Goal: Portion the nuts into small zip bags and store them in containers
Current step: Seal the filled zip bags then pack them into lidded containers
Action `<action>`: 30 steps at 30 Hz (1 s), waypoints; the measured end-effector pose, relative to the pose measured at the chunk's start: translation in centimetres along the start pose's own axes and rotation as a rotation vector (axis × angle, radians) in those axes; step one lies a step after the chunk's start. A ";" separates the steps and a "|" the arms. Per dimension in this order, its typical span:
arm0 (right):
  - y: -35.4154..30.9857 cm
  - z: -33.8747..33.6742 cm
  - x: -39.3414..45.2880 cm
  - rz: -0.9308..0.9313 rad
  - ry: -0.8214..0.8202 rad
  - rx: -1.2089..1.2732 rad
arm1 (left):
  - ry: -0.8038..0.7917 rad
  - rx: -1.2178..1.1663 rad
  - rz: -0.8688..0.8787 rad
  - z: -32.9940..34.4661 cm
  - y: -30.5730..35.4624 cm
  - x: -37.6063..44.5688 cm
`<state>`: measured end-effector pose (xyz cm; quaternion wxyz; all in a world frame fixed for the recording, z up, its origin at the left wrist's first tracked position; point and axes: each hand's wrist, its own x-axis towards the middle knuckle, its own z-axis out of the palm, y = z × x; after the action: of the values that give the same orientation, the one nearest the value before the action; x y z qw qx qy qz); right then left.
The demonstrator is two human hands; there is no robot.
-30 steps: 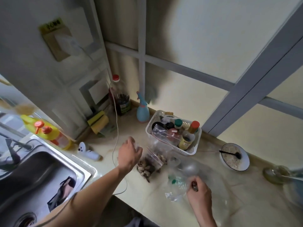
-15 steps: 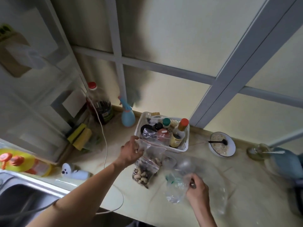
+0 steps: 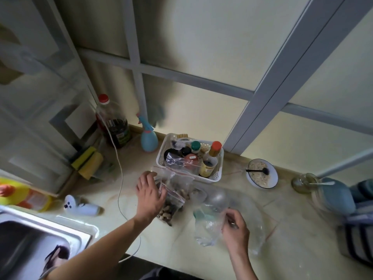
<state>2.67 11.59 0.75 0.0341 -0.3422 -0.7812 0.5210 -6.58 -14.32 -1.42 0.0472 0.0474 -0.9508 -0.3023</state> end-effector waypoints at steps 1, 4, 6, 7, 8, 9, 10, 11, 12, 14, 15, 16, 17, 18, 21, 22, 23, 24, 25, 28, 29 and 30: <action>0.3 -0.3 0.2 0.044 0.015 0.077 | -0.013 0.032 0.047 0.3 0.5 -0.6; 1.7 -1.7 1.0 0.136 0.021 0.232 | -0.023 0.138 0.169 1.6 1.9 -2.2; 3.0 -2.9 1.5 0.200 -0.022 0.307 | 0.004 0.148 0.198 2.3 3.3 -3.1; 3.5 -3.6 1.7 0.233 -0.045 0.353 | 0.024 0.142 0.216 2.7 4.2 -3.5; 4.2 -4.3 2.0 0.262 -0.050 0.379 | 0.043 0.141 0.242 3.0 5.1 -4.1; 4.8 -5.1 2.3 0.287 -0.038 0.410 | 0.051 0.142 0.268 3.3 6.1 -4.6; 5.4 -5.8 2.7 0.302 -0.002 0.412 | 0.047 0.137 0.292 3.5 7.2 -5.2; 6.0 -6.6 3.3 0.302 0.044 0.410 | 0.029 0.123 0.310 3.7 8.4 -5.7; 6.5 -7.4 3.8 0.292 0.100 0.366 | 0.004 0.107 0.326 4.0 9.6 -6.3; 7.4 -9.1 4.6 0.267 0.170 0.246 | -0.037 0.076 0.372 4.8 11.8 -7.2; 8.0 -9.9 5.0 0.261 0.175 0.181 | -0.047 0.061 0.397 5.2 12.9 -7.6; 8.6 -10.7 5.4 0.263 0.159 0.114 | -0.052 0.046 0.421 5.6 14.1 -7.9; 9.4 -11.4 5.9 0.262 0.132 0.063 | -0.058 0.029 0.444 6.0 15.3 -8.3; 9.9 -12.0 6.3 0.269 0.092 0.026 | -0.063 0.010 0.474 6.5 16.5 -8.6; 12.1 -13.7 7.7 0.249 -0.020 -0.069 | -0.086 -0.041 0.588 8.2 20.1 -9.6; 12.7 -14.3 8.1 0.251 -0.049 -0.099 | -0.102 -0.048 0.626 8.8 21.0 -9.9; 13.2 -14.9 8.6 0.251 -0.070 -0.101 | -0.124 -0.055 0.660 9.5 22.0 -10.3; 13.6 -15.6 9.1 0.255 -0.075 -0.108 | -0.150 -0.058 0.686 10.1 22.9 -10.8; 14.1 -16.2 9.8 0.245 -0.064 -0.119 | -0.178 -0.057 0.703 10.7 23.6 -11.2; 14.9 -18.4 11.8 0.137 0.055 -0.260 | -0.298 -0.052 0.668 12.3 25.1 -12.6; 15.2 -19.0 12.5 0.075 0.105 -0.293 | -0.343 -0.058 0.641 12.9 25.3 -12.9; 15.5 -19.6 13.0 0.010 0.140 -0.330 | -0.393 -0.076 0.613 13.5 25.4 -13.3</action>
<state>8.45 37.94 -7.26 0.0289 -0.3825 -0.8501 0.3608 3.42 15.60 1.47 -0.0463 -0.3006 -0.8999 -0.3127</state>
